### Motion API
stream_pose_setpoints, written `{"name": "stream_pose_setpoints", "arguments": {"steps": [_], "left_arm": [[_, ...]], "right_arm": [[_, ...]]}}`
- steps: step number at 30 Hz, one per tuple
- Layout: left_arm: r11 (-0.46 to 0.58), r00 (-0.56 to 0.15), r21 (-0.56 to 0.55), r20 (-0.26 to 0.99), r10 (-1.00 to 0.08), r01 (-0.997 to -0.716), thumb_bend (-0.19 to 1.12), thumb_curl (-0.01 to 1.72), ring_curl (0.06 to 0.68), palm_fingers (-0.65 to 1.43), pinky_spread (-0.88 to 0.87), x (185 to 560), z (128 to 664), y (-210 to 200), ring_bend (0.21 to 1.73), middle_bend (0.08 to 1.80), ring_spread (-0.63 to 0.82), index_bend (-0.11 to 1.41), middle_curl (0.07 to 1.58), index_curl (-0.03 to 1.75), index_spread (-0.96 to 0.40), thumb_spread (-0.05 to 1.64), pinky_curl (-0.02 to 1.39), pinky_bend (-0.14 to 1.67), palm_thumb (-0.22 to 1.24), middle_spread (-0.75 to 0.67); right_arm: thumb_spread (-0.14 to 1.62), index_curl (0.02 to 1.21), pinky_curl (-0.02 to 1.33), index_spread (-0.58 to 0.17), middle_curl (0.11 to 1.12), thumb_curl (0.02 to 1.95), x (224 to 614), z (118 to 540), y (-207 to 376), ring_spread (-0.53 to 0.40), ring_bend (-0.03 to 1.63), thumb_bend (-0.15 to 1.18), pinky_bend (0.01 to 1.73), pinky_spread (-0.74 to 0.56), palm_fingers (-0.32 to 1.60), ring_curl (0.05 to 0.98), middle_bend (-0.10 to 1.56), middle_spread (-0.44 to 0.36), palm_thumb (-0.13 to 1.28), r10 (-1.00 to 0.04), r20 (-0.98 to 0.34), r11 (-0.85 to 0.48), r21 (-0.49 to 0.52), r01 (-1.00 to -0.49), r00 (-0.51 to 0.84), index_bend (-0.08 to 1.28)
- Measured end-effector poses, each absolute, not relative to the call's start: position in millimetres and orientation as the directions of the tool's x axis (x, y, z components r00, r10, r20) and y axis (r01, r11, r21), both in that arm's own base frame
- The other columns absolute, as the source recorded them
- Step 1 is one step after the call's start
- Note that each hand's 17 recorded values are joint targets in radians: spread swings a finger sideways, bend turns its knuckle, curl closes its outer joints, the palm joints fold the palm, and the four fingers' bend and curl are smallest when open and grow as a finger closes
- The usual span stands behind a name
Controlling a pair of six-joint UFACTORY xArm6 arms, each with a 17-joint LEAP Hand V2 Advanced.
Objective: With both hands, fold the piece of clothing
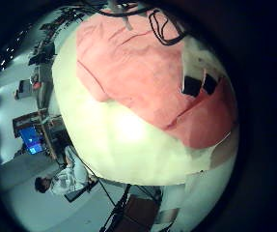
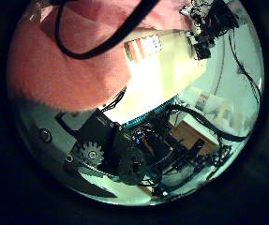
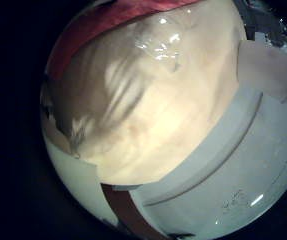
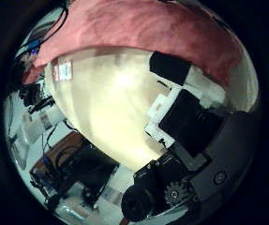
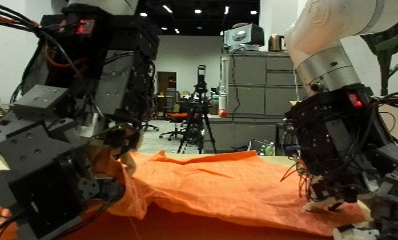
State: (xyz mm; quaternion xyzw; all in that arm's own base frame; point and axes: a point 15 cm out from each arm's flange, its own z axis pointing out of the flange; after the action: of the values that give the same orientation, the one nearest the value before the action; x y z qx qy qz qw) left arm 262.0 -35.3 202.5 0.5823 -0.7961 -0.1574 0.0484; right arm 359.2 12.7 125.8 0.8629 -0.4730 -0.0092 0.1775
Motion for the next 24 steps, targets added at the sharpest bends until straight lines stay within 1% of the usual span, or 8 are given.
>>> {"name": "stream_pose_setpoints", "arguments": {"steps": [1, 2, 5, 11, 17, 18, 20, 24], "left_arm": [[0.277, -0.322, 0.309, -0.105, -0.941, -0.910, 0.08, 1.12, 0.434, 1.14, -0.72, 261.6, 203.7, -35.2, 0.89, 1.02, -0.57, 0.37, 0.58, 0.80, -0.64, 1.07, 0.52, 0.94, 0.70, -0.51], [0.281, -0.326, 0.312, -0.103, -0.940, -0.908, 0.08, 1.13, 0.435, 1.14, -0.72, 261.0, 205.1, -34.9, 0.89, 1.02, -0.57, 0.36, 0.58, 0.80, -0.64, 1.07, 0.52, 0.94, 0.70, -0.51], [0.292, -0.340, 0.325, -0.098, -0.935, -0.899, 0.07, 1.14, 0.435, 1.14, -0.72, 258.7, 208.7, -34.1, 0.89, 1.02, -0.57, 0.36, 0.58, 0.81, -0.64, 1.07, 0.52, 0.94, 0.70, -0.51], [0.343, -0.392, 0.353, -0.077, -0.917, -0.870, 0.07, 1.17, 0.433, 1.14, -0.72, 254.6, 216.3, -32.8, 0.88, 1.03, -0.58, 0.35, 0.57, 0.83, -0.65, 1.08, 0.52, 0.94, 0.70, -0.51], [0.374, -0.428, 0.395, -0.055, -0.902, -0.839, 0.06, 1.19, 0.434, 1.14, -0.72, 242.2, 231.1, -28.2, 0.87, 1.03, -0.58, 0.34, 0.57, 0.84, -0.65, 1.08, 0.52, 0.92, 0.70, -0.51], [0.391, -0.444, 0.399, -0.046, -0.895, -0.829, 0.06, 1.20, 0.434, 1.13, -0.72, 238.6, 237.3, -26.9, 0.87, 1.03, -0.58, 0.34, 0.57, 0.85, -0.65, 1.08, 0.52, 0.91, 0.71, -0.51], [0.410, -0.460, 0.393, -0.039, -0.887, -0.823, 0.06, 1.20, 0.433, 1.14, -0.73, 236.3, 246.7, -25.9, 0.87, 1.03, -0.58, 0.34, 0.57, 0.85, -0.65, 1.08, 0.52, 0.91, 0.71, -0.51], [0.439, -0.486, 0.386, -0.028, -0.874, -0.811, 0.05, 1.21, 0.433, 1.14, -0.73, 231.5, 263.0, -25.3, 0.87, 1.03, -0.58, 0.33, 0.57, 0.86, -0.66, 1.08, 0.52, 0.90, 0.71, -0.51]], "right_arm": [[1.00, 0.38, 0.34, -0.361, 0.51, 0.37, 360.3, 125.8, 13.4, -0.273, 0.90, -0.01, 0.68, -0.55, 1.31, 0.413, 0.63, -0.175, 0.74, -0.820, 0.155, -0.490, 0.309, -0.815, 0.551, 0.31], [0.99, 0.42, 0.36, -0.370, 0.53, 0.37, 361.5, 126.9, 14.1, -0.279, 0.91, -0.01, 0.72, -0.56, 1.38, 0.426, 0.68, -0.182, 0.77, -0.820, 0.157, -0.491, 0.303, -0.817, 0.551, 0.38], [0.98, 0.52, 0.45, -0.380, 0.60, 0.40, 367.2, 129.8, 16.4, -0.277, 1.01, 0.01, 0.90, -0.51, 1.45, 0.476, 0.84, -0.189, 0.88, -0.818, 0.164, -0.498, 0.276, -0.822, 0.551, 0.60], [1.02, 0.67, 0.58, -0.348, 0.70, 0.46, 375.8, 147.3, 17.4, -0.250, 1.19, 0.04, 1.13, -0.40, 1.30, 0.565, 1.08, -0.171, 1.02, -0.821, 0.183, -0.505, 0.213, -0.837, 0.541, 0.88], [1.08, 0.75, 0.66, -0.311, 0.75, 0.50, 372.9, 185.9, 8.9, -0.236, 1.30, 0.04, 1.24, -0.32, 1.20, 0.621, 1.20, -0.162, 1.06, -0.830, 0.215, -0.491, 0.155, -0.857, 0.514, 1.01], [1.09, 0.76, 0.68, -0.305, 0.76, 0.50, 364.3, 191.4, 5.5, -0.233, 1.31, 0.03, 1.25, -0.32, 1.19, 0.627, 1.22, -0.160, 1.07, -0.833, 0.215, -0.483, 0.163, -0.860, 0.509, 1.03], [1.10, 0.77, 0.69, -0.297, 0.77, 0.52, 348.5, 201.2, 0.1, -0.230, 1.33, 0.03, 1.27, -0.30, 1.17, 0.640, 1.24, -0.158, 1.08, -0.838, 0.217, -0.472, 0.174, -0.864, 0.501, 1.05], [1.12, 0.79, 0.72, -0.283, 0.78, 0.54, 326.4, 226.4, -5.6, -0.224, 1.35, 0.01, 1.28, -0.28, 1.14, 0.655, 1.26, -0.153, 1.08, -0.846, 0.230, -0.457, 0.151, -0.877, 0.481, 1.08]]}}
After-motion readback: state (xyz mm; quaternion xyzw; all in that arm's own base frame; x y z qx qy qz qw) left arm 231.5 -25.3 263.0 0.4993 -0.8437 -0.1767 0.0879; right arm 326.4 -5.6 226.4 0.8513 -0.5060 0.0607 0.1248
